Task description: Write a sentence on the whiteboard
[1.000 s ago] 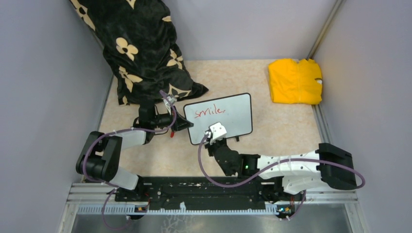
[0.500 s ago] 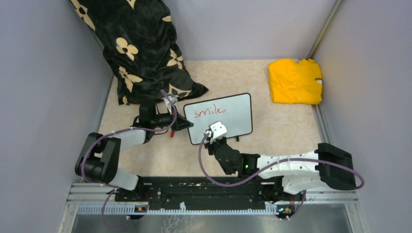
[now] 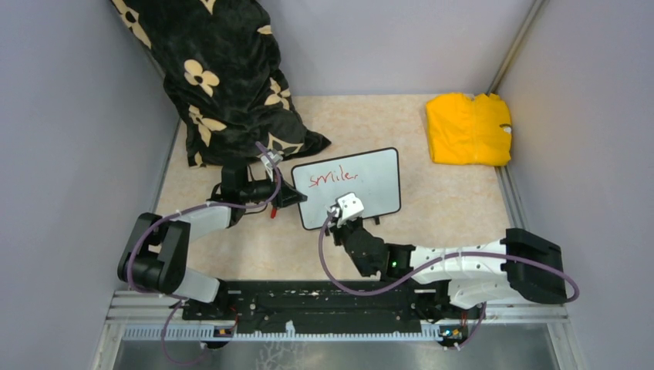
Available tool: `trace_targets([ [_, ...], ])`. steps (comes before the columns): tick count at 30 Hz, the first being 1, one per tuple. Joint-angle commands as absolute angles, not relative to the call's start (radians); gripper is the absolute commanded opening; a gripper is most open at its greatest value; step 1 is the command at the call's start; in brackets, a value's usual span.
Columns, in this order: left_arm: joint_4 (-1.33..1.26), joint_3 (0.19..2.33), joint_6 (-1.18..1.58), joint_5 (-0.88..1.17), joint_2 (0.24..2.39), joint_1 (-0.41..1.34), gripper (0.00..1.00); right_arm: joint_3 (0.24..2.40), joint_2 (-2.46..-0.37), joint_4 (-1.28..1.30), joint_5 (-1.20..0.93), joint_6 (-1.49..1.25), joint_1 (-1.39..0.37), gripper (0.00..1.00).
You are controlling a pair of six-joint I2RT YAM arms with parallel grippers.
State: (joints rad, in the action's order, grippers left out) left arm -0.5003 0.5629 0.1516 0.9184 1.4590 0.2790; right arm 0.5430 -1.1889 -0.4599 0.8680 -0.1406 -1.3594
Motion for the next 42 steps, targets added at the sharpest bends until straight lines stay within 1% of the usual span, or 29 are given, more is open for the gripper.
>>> trace_targets([
  [1,-0.393,0.563,0.035,0.789,1.511,0.282,0.00,0.576,-1.227,-0.509,0.829,-0.176,-1.307,0.00],
  [15,-0.392,0.569,0.037,0.778,1.515,0.282,0.00,0.621,-1.324,-0.601,0.790,-0.141,-1.294,0.00],
  [25,-0.390,0.570,0.038,0.779,1.521,0.282,0.00,0.653,-1.373,-0.576,0.785,-0.146,-1.277,0.00],
  [42,-0.388,0.571,0.036,0.780,1.520,0.281,0.00,0.664,-1.396,-0.557,0.797,-0.152,-1.261,0.00],
])
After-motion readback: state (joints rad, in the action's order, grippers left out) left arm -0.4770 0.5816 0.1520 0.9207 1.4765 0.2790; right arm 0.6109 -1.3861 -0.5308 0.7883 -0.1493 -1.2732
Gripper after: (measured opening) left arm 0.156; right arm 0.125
